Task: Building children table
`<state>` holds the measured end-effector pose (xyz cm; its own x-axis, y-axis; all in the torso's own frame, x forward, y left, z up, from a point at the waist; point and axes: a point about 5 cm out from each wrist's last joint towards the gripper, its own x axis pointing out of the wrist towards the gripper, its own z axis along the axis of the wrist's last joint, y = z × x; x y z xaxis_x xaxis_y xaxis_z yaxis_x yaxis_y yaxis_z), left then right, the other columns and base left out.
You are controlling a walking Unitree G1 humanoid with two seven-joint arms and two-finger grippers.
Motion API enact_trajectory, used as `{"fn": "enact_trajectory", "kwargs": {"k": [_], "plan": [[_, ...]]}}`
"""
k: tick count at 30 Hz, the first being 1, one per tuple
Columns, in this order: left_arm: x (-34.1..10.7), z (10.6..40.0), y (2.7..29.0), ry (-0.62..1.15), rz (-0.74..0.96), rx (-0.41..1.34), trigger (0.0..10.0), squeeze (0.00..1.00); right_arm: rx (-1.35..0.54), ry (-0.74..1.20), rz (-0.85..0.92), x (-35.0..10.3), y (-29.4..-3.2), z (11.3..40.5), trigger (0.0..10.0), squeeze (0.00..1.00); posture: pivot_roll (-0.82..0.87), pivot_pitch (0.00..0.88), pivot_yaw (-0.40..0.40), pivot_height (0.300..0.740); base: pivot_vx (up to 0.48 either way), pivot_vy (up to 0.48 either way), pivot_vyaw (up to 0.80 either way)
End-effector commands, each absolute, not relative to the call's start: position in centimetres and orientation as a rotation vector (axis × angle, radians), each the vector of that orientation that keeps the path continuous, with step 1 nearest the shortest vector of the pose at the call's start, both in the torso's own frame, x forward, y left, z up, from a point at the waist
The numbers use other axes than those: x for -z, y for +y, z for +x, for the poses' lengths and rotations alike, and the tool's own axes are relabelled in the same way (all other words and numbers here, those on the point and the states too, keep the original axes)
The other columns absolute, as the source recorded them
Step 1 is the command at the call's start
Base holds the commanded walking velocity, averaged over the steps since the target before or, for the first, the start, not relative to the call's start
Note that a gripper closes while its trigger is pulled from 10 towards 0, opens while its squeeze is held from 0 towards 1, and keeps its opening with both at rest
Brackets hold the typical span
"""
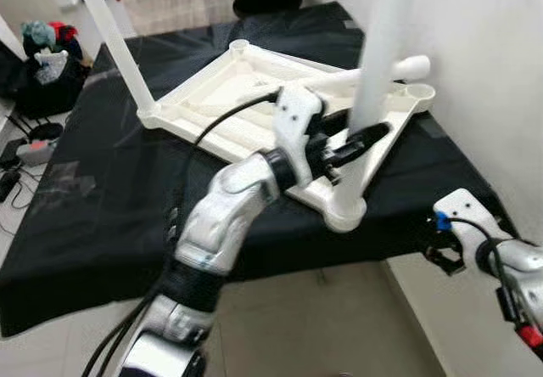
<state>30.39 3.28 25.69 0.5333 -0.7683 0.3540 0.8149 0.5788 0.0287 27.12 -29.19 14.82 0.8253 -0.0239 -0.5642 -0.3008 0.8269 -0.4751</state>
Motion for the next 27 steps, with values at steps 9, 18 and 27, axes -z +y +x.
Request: {"fn": "enact_trajectory", "kwargs": {"k": [9, 18, 27], "plan": [[-24.7, 28.8, 15.4, -0.326, -0.060, 0.423, 4.7, 0.00, -0.201, 0.577, -0.593, -14.7, -28.9, 28.2, 10.0, 0.00, -0.06, 0.093, -0.015, 0.740, 0.000, 0.000, 0.00], [-23.2, 27.3, 24.7, -0.188, 0.159, -0.138, 10.0, 0.00, -0.247, 0.572, -0.604, -14.6, -28.1, 29.1, 10.0, 0.00, -0.04, 0.092, -0.041, 0.740, 0.000, 0.000, 0.00], [-20.7, 24.3, 29.8, 0.003, 0.276, -0.479, 10.0, 0.00, -0.266, 0.569, -0.611, -14.7, -28.0, 29.5, 10.0, 0.00, -0.03, 0.094, -0.047, 0.740, 0.000, 0.000, 0.00]]}}
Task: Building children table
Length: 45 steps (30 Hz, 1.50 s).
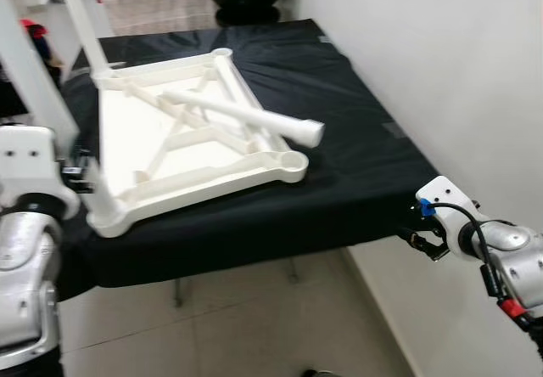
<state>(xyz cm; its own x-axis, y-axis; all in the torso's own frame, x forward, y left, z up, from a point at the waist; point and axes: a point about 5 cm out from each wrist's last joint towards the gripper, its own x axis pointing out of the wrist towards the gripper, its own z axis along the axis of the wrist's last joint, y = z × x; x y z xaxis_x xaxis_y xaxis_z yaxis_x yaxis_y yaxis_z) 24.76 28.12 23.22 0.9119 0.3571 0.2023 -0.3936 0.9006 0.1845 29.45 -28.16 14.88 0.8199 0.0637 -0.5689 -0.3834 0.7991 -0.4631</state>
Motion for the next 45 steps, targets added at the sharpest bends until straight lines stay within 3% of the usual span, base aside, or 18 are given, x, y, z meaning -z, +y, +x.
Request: {"fn": "enact_trajectory", "kwargs": {"k": [1, 2, 3, 16, 17, 18, 20, 21, 22, 24, 26, 28, 30, 31, 33, 34, 39, 45], "plan": [[-20.5, 23.9, 30.4, 0.021, 0.285, -0.513, 10.0, 0.00, -0.272, 0.569, -0.612, -14.6, -27.9, 29.6, 10.0, 0.00, -0.02, 0.093, -0.049, 0.740, 0.000, 0.000, 0.00], [-20.5, 23.9, 30.4, 0.021, 0.285, -0.513, 10.0, 0.00, -0.272, 0.569, -0.612, -14.6, -27.9, 29.6, 10.0, 0.00, -0.02, 0.093, -0.049, 0.740, 0.000, 0.000, 0.00], [-20.3, 23.8, 30.7, 0.020, 0.280, -0.527, 10.0, 1.00, -0.284, 0.566, -0.613, -14.6, -27.6, 29.7, 10.0, 0.00, -0.02, 0.094, -0.053, 0.740, 0.000, 0.000, 0.00], [-20.6, 23.2, 30.5, -0.046, 0.223, -0.547, 10.0, 1.00, -0.376, 0.517, -0.632, -14.7, -26.2, 30.4, 10.0, 0.00, -0.01, 0.089, -0.067, 0.740, 0.000, 0.000, 0.00], [-20.4, 23.7, 28.2, -0.074, 0.174, -0.399, 10.0, 1.00, -0.393, 0.486, -0.637, -15.0, -25.8, 30.7, 10.0, 0.00, -0.01, 0.084, -0.068, 0.740, 0.000, 0.000, 0.00], [-20.4, 23.7, 28.2, -0.074, 0.174, -0.399, 10.0, 1.00, -0.393, 0.486, -0.637, -15.0, -25.8, 30.7, 10.0, 0.00, -0.01, 0.084, -0.068, 0.740, 0.000, 0.000, 0.00], [-19.8, 23.5, 21.8, -0.103, 0.070, 0.008, 10.0, 1.00, -0.445, 0.390, -0.627, -16.1, -24.6, 31.6, 10.0, 0.00, 0.00, 0.079, -0.068, 0.740, 0.000, 0.000, 0.00], [-19.8, 23.5, 21.8, -0.103, 0.070, 0.008, 10.0, 1.00, -0.445, 0.390, -0.627, -16.1, -24.6, 31.6, 10.0, 0.00, 0.00, 0.079, -0.068, 0.740, 0.000, 0.000, 0.00], [-19.5, 23.0, 19.4, -0.093, 0.026, 0.150, 10.0, 1.00, -0.477, 0.343, -0.617, -16.7, -23.9, 32.0, 10.0, 0.00, 0.00, 0.079, -0.068, 0.740, 0.000, 0.000, 0.00], [-19.5, 23.0, 19.4, -0.093, 0.026, 0.150, 10.0, 1.00, -0.477, 0.343, -0.617, -16.7, -23.9, 32.0, 10.0, 0.00, 0.00, 0.079, -0.068, 0.740, 0.000, 0.000, 0.00], [-17.9, 21.8, 15.8, -0.026, -0.031, 0.348, 10.0, 1.00, -0.644, 0.217, -0.582, -18.2, -21.0, 32.2, 10.0, 0.00, -0.01, 0.076, -0.064, 0.740, 0.000, 0.000, 0.00], [-16.9, 21.5, 14.1, 0.007, -0.024, 0.419, 10.0, 1.00, -0.785, 0.148, -0.588, -18.9, -18.2, 32.2, 10.0, 0.00, -0.01, 0.076, -0.064, 0.740, 0.000, 0.000, 0.00], [-16.9, 21.5, 14.1, 0.007, -0.024, 0.419, 10.0, 1.00, -0.785, 0.148, -0.588, -18.9, -18.2, 32.2, 10.0, 0.00, -0.01, 0.076, -0.064, 0.740, 0.000, 0.000, 0.00], [-16.2, 22.2, 14.3, 0.015, 0.000, 0.358, 10.0, 1.00, -0.832, 0.095, -0.586, -19.0, -15.8, 32.6, 10.0, 0.00, -0.01, 0.074, -0.067, 0.740, 0.000, 0.000, 0.00], [-16.0, 22.6, 14.5, 0.017, 0.012, 0.328, 10.0, 1.00, -0.836, 0.071, -0.574, -19.1, -15.0, 32.8, 10.0, 0.00, -0.01, 0.074, -0.067, 0.740, 0.000, 0.000, 0.00], [-15.7, 22.9, 14.7, 0.020, 0.021, 0.302, 10.0, 0.00, -0.853, 0.036, -0.550, -19.3, -13.8, 32.9, 10.0, 0.00, -0.01, 0.073, -0.067, 0.740, 0.000, 0.000, 0.00], [-14.9, 23.0, 14.3, 0.036, 0.034, 0.288, 10.0, 0.00, -0.922, -0.048, -0.440, -19.2, -10.7, 32.7, 10.0, 0.00, 0.00, 0.070, -0.074, 0.740, 0.000, 0.000, 0.18], [-15.0, 23.0, 13.9, 0.009, 0.088, 0.265, 10.0, 0.00, -0.890, -0.022, -0.354, -17.5, -10.6, 32.2, 10.0, 0.00, 0.00, 0.066, -0.078, 0.740, 0.000, 0.000, 0.66]]}}
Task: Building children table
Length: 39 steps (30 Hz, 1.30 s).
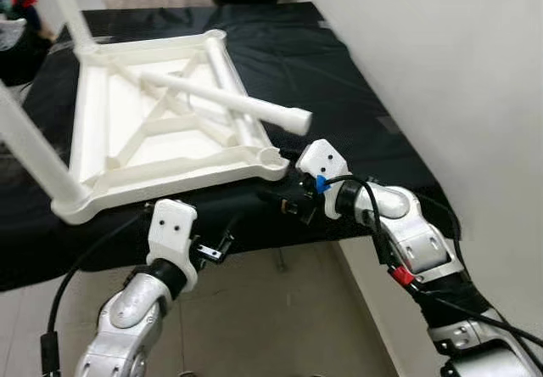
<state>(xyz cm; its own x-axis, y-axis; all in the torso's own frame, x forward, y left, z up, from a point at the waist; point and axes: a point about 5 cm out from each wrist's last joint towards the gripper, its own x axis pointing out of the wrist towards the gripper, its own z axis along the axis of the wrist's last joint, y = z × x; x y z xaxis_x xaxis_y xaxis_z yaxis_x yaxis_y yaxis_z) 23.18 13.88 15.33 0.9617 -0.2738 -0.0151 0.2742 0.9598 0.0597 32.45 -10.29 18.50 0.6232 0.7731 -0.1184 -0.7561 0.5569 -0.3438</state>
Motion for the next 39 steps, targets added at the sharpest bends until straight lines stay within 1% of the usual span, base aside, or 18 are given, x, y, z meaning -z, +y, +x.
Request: {"fn": "enact_trajectory", "kwargs": {"k": [1, 2, 3, 4, 5, 6, 7, 8, 10, 12, 17, 18, 25, 28, 32, 36, 39], "plan": [[-15.1, 23.1, 13.9, -0.001, 0.109, 0.255, 10.0, 0.00, -0.865, -0.016, -0.329, -17.1, -10.9, 32.1, 10.0, 0.00, 0.00, 0.066, -0.078, 0.740, 0.000, 0.000, 0.71], [-15.1, 23.1, 14.0, -0.010, 0.183, 0.236, 10.0, 0.00, -0.785, -0.002, -0.236, -16.4, -12.0, 31.9, 10.0, 0.00, -0.01, 0.064, -0.076, 0.740, 0.000, 0.000, 0.71], [-15.1, 23.1, 14.0, -0.010, 0.183, 0.236, 10.0, 0.00, -0.785, -0.002, -0.236, -16.4, -12.0, 31.9, 10.0, 0.00, -0.01, 0.064, -0.076, 0.740, 0.000, 0.000, 0.71], [-14.8, 23.0, 14.1, -0.022, 0.266, 0.220, 10.0, 0.00, -0.673, 0.027, -0.083, -14.9, -13.5, 31.2, 10.0, 0.00, -0.02, 0.064, -0.068, 0.740, 0.000, 0.000, 0.71], [-14.7, 22.9, 14.2, -0.023, 0.281, 0.218, 10.0, 0.00, -0.640, 0.040, -0.027, -14.4, -13.9, 30.8, 10.0, 0.00, -0.02, 0.064, -0.068, 0.740, 0.000, 0.000, 0.71], [-14.4, 22.6, 14.1, -0.014, 0.273, 0.224, 10.0, 0.00, -0.630, 0.062, 0.022, -13.5, -13.8, 29.9, 10.0, 0.00, -0.03, 0.063, -0.060, 0.740, 0.000, 0.000, 0.71], [-14.4, 22.6, 14.1, -0.014, 0.273, 0.224, 10.0, 0.00, -0.630, 0.062, 0.022, -13.5, -13.8, 29.9, 10.0, 0.00, -0.03, 0.063, -0.060, 0.740, 0.000, 0.000, 0.71], [-14.2, 22.4, 14.1, -0.008, 0.268, 0.228, 10.0, 0.00, -0.624, 0.078, 0.053, -12.9, -13.7, 29.2, 10.0, 0.00, -0.03, 0.063, -0.060, 0.740, 0.000, 0.000, 0.71], [-13.8, 21.5, 13.8, 0.009, 0.227, 0.244, 10.0, 0.00, -0.575, 0.071, 0.146, -12.6, -14.2, 28.0, 10.0, 0.00, -0.04, 0.065, -0.051, 0.740, 0.000, 0.000, 0.71], [-13.7, 21.3, 13.8, 0.012, 0.215, 0.245, 10.0, 0.00, -0.555, 0.067, 0.161, -12.6, -14.5, 27.8, 10.0, 0.00, -0.05, 0.061, -0.044, 0.740, 0.000, 0.000, 0.71], [-13.5, 22.2, 13.6, 0.010, 0.194, 0.247, 10.0, 0.00, -0.557, 0.062, 0.147, -12.3, -14.5, 27.9, 10.0, 0.00, -0.05, 0.053, -0.039, 0.740, 0.000, 0.000, 0.71], [-13.6, 23.0, 13.4, -0.002, 0.191, 0.252, 10.0, 0.00, -0.588, 0.059, 0.125, -12.5, -14.1, 28.3, 10.0, 0.00, -0.04, 0.038, -0.043, 0.740, 0.000, 0.000, 0.71], [-13.6, 23.4, 13.3, -0.013, 0.199, 0.259, 10.0, 0.00, -0.590, 0.063, 0.129, -12.6, -13.9, 28.4, 10.0, 0.00, -0.04, 0.037, -0.044, 0.740, 0.000, 0.000, 0.71], [-13.5, 23.4, 13.3, -0.014, 0.195, 0.251, 10.0, 0.00, -0.593, 0.065, 0.139, -12.7, -13.8, 28.2, 10.0, 0.00, -0.04, 0.033, -0.044, 0.740, 0.327, 0.000, 0.00], [-13.5, 23.6, 13.3, -0.016, 0.185, 0.245, 10.0, 0.00, -0.627, 0.072, 0.067, -12.7, -13.5, 28.2, 10.0, 0.00, -0.05, 0.028, -0.045, 0.740, 0.357, 0.000, 0.79], [-13.4, 23.7, 13.3, -0.017, 0.181, 0.244, 10.0, 0.00, -0.615, 0.068, 0.059, -12.8, -13.6, 28.4, 10.0, 0.00, -0.05, 0.028, -0.044, 0.740, 0.356, 0.000, 0.00], [-13.4, 23.8, 13.3, -0.020, 0.179, 0.249, 10.0, 0.00, -0.668, 0.049, -0.044, -13.2, -13.5, 28.2, 10.0, 0.00, -0.05, 0.025, -0.041, 0.740, 0.349, 0.000, 0.51]]}}
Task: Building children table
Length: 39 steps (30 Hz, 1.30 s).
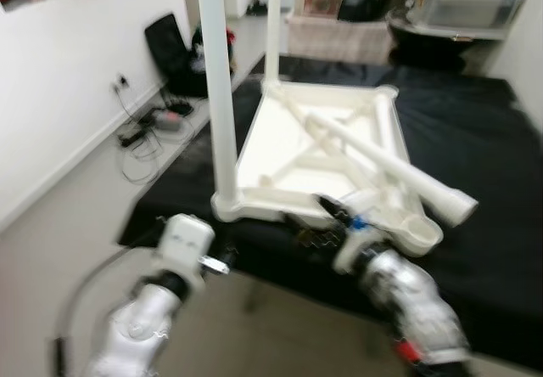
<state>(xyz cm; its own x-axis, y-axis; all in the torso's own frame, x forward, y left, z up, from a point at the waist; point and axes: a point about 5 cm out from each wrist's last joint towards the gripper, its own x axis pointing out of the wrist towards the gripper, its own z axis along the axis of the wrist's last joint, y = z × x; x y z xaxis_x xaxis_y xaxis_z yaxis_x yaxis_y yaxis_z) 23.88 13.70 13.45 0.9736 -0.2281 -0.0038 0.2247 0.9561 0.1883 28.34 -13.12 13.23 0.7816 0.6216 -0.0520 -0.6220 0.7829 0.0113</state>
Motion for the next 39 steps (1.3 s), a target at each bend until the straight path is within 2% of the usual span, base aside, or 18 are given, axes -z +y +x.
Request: {"fn": "enact_trajectory", "kwargs": {"k": [1, 6, 8, 10, 11, 12, 13, 17, 21, 26, 31, 32, 33, 34, 35, 37, 38, 39], "plan": [[-13.4, 23.9, 13.3, -0.021, 0.179, 0.250, 10.0, 0.00, -0.662, 0.050, -0.059, -13.2, -13.6, 28.3, 10.0, 0.00, -0.05, 0.025, -0.041, 0.740, 0.334, 0.000, 0.00], [-13.3, 23.9, 13.1, -0.015, 0.185, 0.272, 10.0, 0.00, -0.732, 0.056, -0.122, -13.6, -13.9, 28.2, 10.0, 0.00, -0.05, 0.025, -0.041, 0.740, 0.134, 0.000, 0.00], [-13.2, 23.5, 12.6, -0.008, 0.193, 0.346, 10.0, 0.00, -0.850, 0.085, -0.262, -14.1, -14.5, 27.9, 10.0, 0.00, -0.05, 0.026, -0.039, 0.740, 0.000, 0.000, 0.00], [-13.0, 22.6, 11.4, 0.011, 0.199, 0.516, 10.0, 0.00, -1.008, 0.166, -0.374, -14.9, -16.2, 27.2, 10.0, 0.00, -0.06, 0.028, -0.042, 0.740, 0.000, 0.000, 0.00], [-13.0, 22.6, 11.4, 0.011, 0.199, 0.516, 10.0, 0.00, -1.008, 0.166, -0.374, -14.9, -16.2, 27.2, 10.0, 0.00, -0.06, 0.028, -0.042, 0.740, 0.000, 0.000, 0.00], [-12.6, 21.5, 10.5, 0.040, 0.212, 0.659, 10.0, 0.00, -1.111, 0.245, -0.450, -15.6, -17.7, 26.5, 10.0, 0.00, -0.06, 0.033, -0.040, 0.740, 0.000, 0.000, 0.00], [-12.5, 21.0, 10.1, 0.054, 0.224, 0.716, 10.0, 0.00, -1.148, 0.279, -0.493, -16.0, -18.5, 26.2, 10.0, 0.00, -0.06, 0.033, -0.040, 0.740, 0.000, 0.000, 0.00], [-12.3, 20.3, 9.7, 0.067, 0.232, 0.778, 10.0, 0.00, -1.173, 0.322, -0.556, -16.6, -19.4, 26.1, 10.0, 0.00, -0.06, 0.037, -0.044, 0.740, 0.000, 0.000, 0.00], [-12.4, 20.1, 9.7, 0.068, 0.231, 0.784, 10.0, 0.00, -1.117, 0.371, -0.652, -16.6, -19.7, 26.6, 10.0, 0.00, -0.07, 0.047, -0.046, 0.740, 0.000, 0.000, 0.00], [-12.5, 20.0, 9.8, 0.068, 0.240, 0.768, 10.0, 0.00, -1.065, 0.479, -0.631, -14.4, -18.8, 26.1, 10.0, 0.00, -0.06, 0.057, -0.044, 0.740, 0.000, 0.000, 0.00], [-12.6, 19.9, 10.0, 0.073, 0.241, 0.776, 10.0, 0.00, -1.008, 0.536, -0.632, -13.8, -18.9, 26.3, 10.0, 0.00, -0.07, 0.061, -0.045, 0.740, 0.000, 0.000, 0.00], [-12.6, 19.8, 10.0, 0.074, 0.242, 0.778, 10.0, 0.00, -0.964, 0.571, -0.625, -13.4, -19.3, 26.5, 4.6, 0.00, -0.07, 0.062, -0.045, 0.740, 0.000, 0.000, 0.00], [-12.6, 19.8, 10.0, 0.074, 0.242, 0.778, 10.0, 0.00, -0.964, 0.571, -0.625, -13.4, -19.3, 26.5, 4.6, 0.00, -0.07, 0.062, -0.045, 0.740, 0.000, 0.000, 0.00], [-12.6, 19.8, 9.9, 0.074, 0.243, 0.777, 10.0, 0.00, -0.918, 0.603, -0.619, -13.0, -19.6, 26.7, 3.0, 0.00, -0.07, 0.064, -0.047, 0.740, 0.000, 0.000, 0.00], [-12.6, 19.8, 9.9, 0.074, 0.243, 0.772, 10.0, 0.00, -0.864, 0.618, -0.621, -12.9, -20.1, 27.0, 4.7, 0.00, -0.07, 0.064, -0.048, 0.740, 0.000, 0.000, 0.00], [-12.6, 19.8, 9.9, 0.074, 0.242, 0.770, 10.0, 0.00, -0.857, 0.613, -0.622, -12.9, -20.1, 27.0, 4.7, 0.00, -0.07, 0.064, -0.048, 0.740, 0.000, 0.000, 0.00], [-12.6, 19.8, 9.9, 0.074, 0.242, 0.769, 10.0, 0.00, -0.856, 0.604, -0.617, -13.1, -20.0, 27.1, 9.4, 0.00, -0.07, 0.064, -0.048, 0.740, 0.000, 0.000, 0.00], [-12.6, 19.8, 9.9, 0.074, 0.242, 0.769, 10.0, 0.00, -0.856, 0.604, -0.617, -13.1, -20.0, 27.1, 9.4, 0.00, -0.07, 0.064, -0.048, 0.740, 0.000, 0.000, 0.00]]}}
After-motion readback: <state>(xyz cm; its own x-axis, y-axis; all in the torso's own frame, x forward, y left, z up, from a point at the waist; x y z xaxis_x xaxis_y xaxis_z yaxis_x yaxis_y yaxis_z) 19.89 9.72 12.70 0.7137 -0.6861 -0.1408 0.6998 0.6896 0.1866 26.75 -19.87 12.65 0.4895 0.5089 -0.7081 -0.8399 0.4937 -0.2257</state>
